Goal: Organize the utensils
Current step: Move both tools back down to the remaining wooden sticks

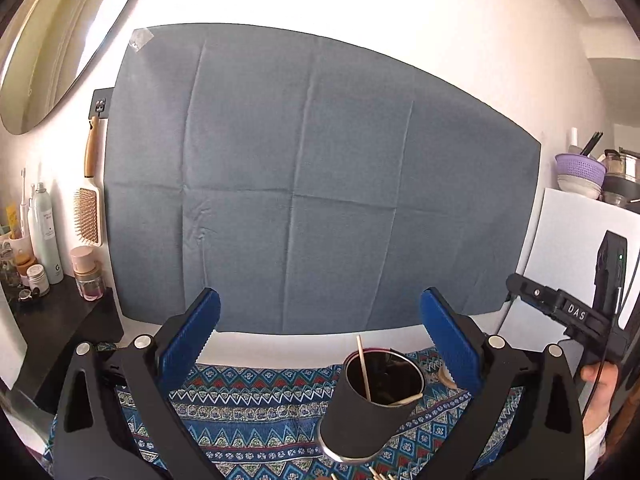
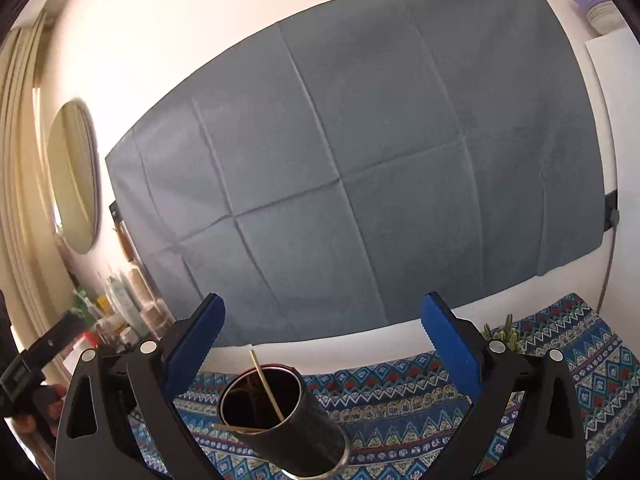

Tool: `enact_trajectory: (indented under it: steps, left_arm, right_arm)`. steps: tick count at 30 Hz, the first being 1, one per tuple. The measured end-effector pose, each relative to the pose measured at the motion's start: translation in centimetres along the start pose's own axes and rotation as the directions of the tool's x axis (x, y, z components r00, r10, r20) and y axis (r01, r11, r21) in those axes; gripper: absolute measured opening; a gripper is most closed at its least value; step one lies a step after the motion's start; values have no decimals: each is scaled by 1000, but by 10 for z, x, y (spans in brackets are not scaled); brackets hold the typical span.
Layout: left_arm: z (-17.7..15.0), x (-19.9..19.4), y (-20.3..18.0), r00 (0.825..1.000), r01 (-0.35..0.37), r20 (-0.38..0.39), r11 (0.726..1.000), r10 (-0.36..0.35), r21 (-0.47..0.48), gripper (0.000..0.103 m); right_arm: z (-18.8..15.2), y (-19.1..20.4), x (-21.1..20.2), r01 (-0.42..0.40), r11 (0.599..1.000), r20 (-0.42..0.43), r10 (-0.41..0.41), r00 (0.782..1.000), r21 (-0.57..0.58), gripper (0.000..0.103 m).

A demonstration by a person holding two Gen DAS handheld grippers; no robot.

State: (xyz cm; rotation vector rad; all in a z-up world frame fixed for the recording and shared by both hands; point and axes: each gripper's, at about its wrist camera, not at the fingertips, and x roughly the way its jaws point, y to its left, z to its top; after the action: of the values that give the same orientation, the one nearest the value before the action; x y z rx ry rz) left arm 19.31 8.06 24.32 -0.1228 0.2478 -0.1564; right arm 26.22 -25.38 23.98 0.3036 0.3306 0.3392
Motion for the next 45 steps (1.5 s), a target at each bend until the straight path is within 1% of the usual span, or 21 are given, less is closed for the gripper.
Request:
enact_trajectory:
  steps: [2,3,5,8,11,13,15,17,20,21,23,25,27,30,32,34,37,39,41,42,45]
  left_arm:
    - [-3,-6,-5,1000,-11,-27,1000,11,22,97]
    - [-7,-9,-6,999,-14,-39,1000,15,25,97]
    - [-16,-10,-10,996,-12,-91,999,15,31,97]
    - [-37,-9,-13,986,-10,-168,999,16,33,97]
    - [-63,-6,-15,969,-24,-246,999,32,36,97]
    - [-81,-4,-16,953,-31,-301,999,41,40,97]
    - [-98,-2,-15,939,-33,-342,999,44,37,97]
    - [-115,0,-13,926,-33,-376,999,36,14,97]
    - [-139,9,-7,898,-33,-440,999,12,-42,97]
    - [-147,13,-5,889,-31,-458,998,-1,-62,97]
    - [-162,24,-5,864,-31,-504,996,-15,-83,97]
    - [-177,35,-5,843,-30,-537,994,-29,-101,97]
    - [-192,45,-8,821,-27,-570,994,-39,-108,97]
    - [-210,56,-13,788,-8,-614,996,-46,-85,97]
    - [-218,60,-14,775,-13,-631,998,-25,-56,97]
    - [-223,62,-16,775,-29,-632,999,11,-18,97]
    - [-227,64,-14,771,-37,-636,999,36,12,97]
    - [-231,67,-10,758,-41,-651,999,33,3,97]
    - [-234,69,-8,747,-44,-664,999,36,4,97]
    - [-236,70,-7,744,-48,-667,999,43,10,97]
    - [-240,72,-6,736,-63,-673,998,65,27,97]
  right_arm:
    - [0,3,-15,-13,1000,-4,13,1000,-9,94]
    - [-2,5,-21,-16,1000,-19,16,1000,-20,95]
    - [-8,8,-30,-12,999,-61,10,998,-43,95]
    - [-28,10,-40,-26,997,-127,16,992,-76,95]
    - [-54,8,-40,-12,996,-218,-8,976,-91,95]
    - [-74,7,-36,-6,995,-273,-21,962,-97,95]
    - [-94,5,-33,5,994,-321,-40,946,-110,95]
    - [-114,2,-30,-7,993,-357,-37,933,-120,95]
    - [-142,-1,-20,-16,990,-432,-47,901,-140,95]
    - [-151,-1,-15,-30,989,-458,-39,888,-143,95]
    - [-167,-3,-6,-69,989,-508,-8,862,-133,95]
    - [-181,-7,5,-83,989,-553,3,833,-119,95]
    - [-194,-12,16,-91,991,-588,17,809,-96,95]
    - [-212,-20,30,-75,994,-633,9,774,-78,95]
    - [-222,-24,37,-73,994,-655,1,756,-82,95]
    - [-230,-26,41,-52,993,-669,-29,742,-101,95]
    - [-239,-21,45,-20,988,-664,-89,743,-156,95]
    - [-245,-15,49,-26,981,-667,-111,737,-193,95]
    - [-249,-9,48,-27,969,-655,-147,741,-247,95]
    - [-252,-7,48,-25,962,-650,-164,742,-271,95]
    - [-257,-1,49,-11,949,-626,-199,754,-315,95]
